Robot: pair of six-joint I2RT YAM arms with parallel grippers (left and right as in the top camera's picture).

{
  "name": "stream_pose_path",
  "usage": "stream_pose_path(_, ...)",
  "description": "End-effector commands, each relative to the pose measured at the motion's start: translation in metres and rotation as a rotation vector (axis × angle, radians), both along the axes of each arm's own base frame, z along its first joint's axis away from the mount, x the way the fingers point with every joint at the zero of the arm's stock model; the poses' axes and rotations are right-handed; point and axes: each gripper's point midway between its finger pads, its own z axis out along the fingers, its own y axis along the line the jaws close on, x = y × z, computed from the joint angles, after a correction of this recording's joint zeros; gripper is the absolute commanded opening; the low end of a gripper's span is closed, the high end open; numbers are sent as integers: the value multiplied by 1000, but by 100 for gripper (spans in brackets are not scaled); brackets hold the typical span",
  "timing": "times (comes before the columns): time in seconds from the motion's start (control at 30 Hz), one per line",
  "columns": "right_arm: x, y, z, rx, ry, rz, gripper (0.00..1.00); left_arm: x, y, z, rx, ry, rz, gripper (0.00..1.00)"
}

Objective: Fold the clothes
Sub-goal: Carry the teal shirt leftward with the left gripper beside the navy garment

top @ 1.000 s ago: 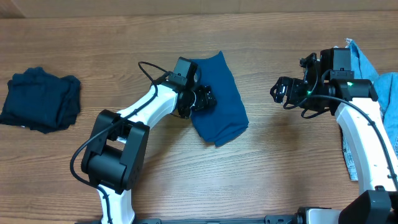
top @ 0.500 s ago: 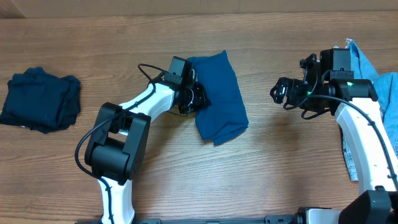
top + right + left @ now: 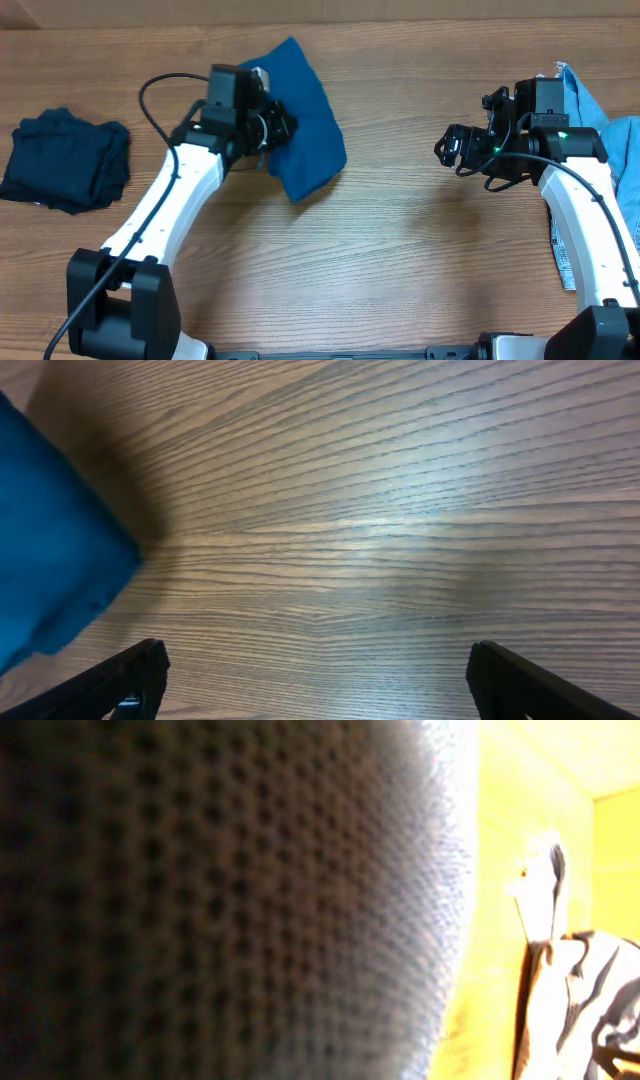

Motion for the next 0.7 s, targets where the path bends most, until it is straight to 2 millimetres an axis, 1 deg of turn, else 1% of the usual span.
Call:
stream_pose_path(0.0, 4, 0, 8, -1, -29, 10, 99, 23, 44, 43, 0, -137, 36, 4)
stream_pose_path(0.07, 4, 0, 8, -1, -29, 10, 99, 34, 69, 59, 1, -179, 64, 4)
stream_pose_path(0.1, 4, 0, 8, -1, -29, 10, 99, 40, 88, 72, 19, -210, 81, 4)
stream_pose_path(0.13, 4, 0, 8, -1, -28, 10, 99, 45, 110, 90, 54, -255, 85, 4)
stream_pose_path(0.17, 4, 0, 8, -1, -28, 10, 99, 47, 127, 104, 89, -284, 92, 4)
stream_pose_path(0.2, 4, 0, 8, -1, -28, 10, 99, 48, 153, 123, 140, -320, 108, 4)
stream_pose_path(0.27, 4, 0, 8, -1, -28, 10, 99, 47, 191, 142, 213, -350, 161, 4)
stream_pose_path(0.3, 4, 0, 8, -1, -28, 10, 99, 46, 206, 147, 238, -354, 186, 4)
stream_pose_path(0.33, 3, 0, 8, -1, -25, 9, 99, 42, 234, 150, 275, -354, 230, 4)
stream_pose_path(0.37, 3, 0, 7, -1, -23, 10, 99, 39, 248, 150, 284, -348, 255, 4)
stream_pose_path(0.4, 2, 0, 7, 0, -19, 10, 99, 34, 267, 147, 292, -333, 292, 4)
stream_pose_path(0.43, 1, 0, 7, 0, -15, 10, 99, 27, 290, 143, 304, -310, 345, 4)
stream_pose_path(0.5, 0, 0, 6, 0, -10, 10, 99, 16, 330, 136, 312, -282, 428, 4)
stream_pose_path(0.53, 0, 0, 6, 0, -9, 10, 99, 11, 346, 129, 310, -259, 461, 4)
stream_pose_path(0.6, -1, 0, 6, 0, -3, 9, 99, 4, 368, 111, 296, -202, 510, 4)
stream_pose_path(0.63, -3, 0, 5, 1, 4, 10, 96, -2, 384, 94, 291, -149, 549, 4)
stream_pose_path(0.67, -6, 0, 4, 1, 15, 10, 95, -6, 396, 78, 279, -103, 575, 4)
